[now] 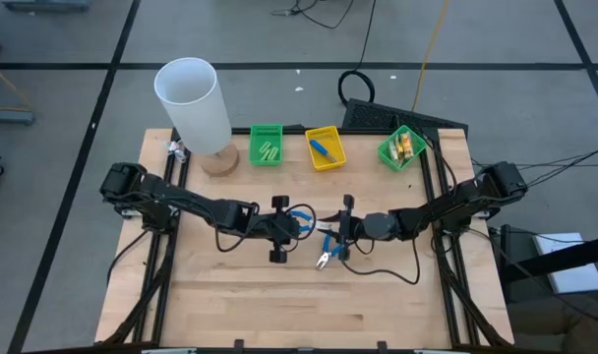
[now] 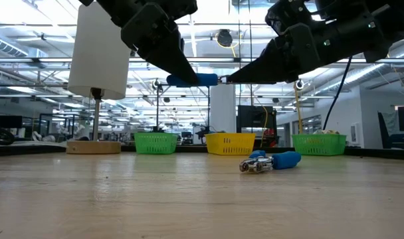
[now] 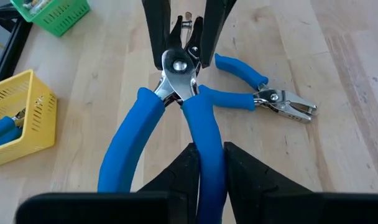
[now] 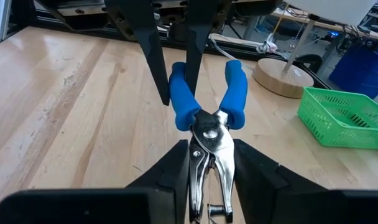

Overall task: Pick & Place School Supplies
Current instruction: Put the blue puncher into the yellow bin

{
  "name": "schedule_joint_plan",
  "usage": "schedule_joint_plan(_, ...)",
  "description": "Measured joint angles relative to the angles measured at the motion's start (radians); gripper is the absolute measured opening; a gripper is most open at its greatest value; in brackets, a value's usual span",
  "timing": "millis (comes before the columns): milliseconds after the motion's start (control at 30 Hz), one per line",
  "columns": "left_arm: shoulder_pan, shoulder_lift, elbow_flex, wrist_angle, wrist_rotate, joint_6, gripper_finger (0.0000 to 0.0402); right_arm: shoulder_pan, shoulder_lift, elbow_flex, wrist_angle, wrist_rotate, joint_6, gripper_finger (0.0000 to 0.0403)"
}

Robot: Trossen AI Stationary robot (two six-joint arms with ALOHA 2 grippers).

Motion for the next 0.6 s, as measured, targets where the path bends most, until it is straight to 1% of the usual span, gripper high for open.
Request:
schedule_joint_plan(167,0.000,0.000,0.000,0.010,0.001,0.005,0.0079,0.000,0.000,0.000,-0.002,0.001,-0.003,0.0090)
schedule_joint_plan(267,0.000,0.000,0.000,0.020,0.000,0.041,0.0083,0.000,0.000,0.000,-0.002,0.016,-0.002,0.0090)
schedule_joint_plan(433,0.000,0.000,0.000,0.044,0.000,0.036,0.0090,0.000,0.000,0.000,-0.001,0.023,-0.001,0.0090)
schedule_joint_plan(500,0.000,0.000,0.001,0.073,0.000,0.020,0.0104,0.000,0.000,0.000,0.001,0.020,-0.001,0.0090)
schedule_joint_plan(600,-0.003,-0.001,0.006,0.107,0.001,0.005,0.0144,0.000,0.002,0.000,-0.005,0.020,-0.001,0.0090)
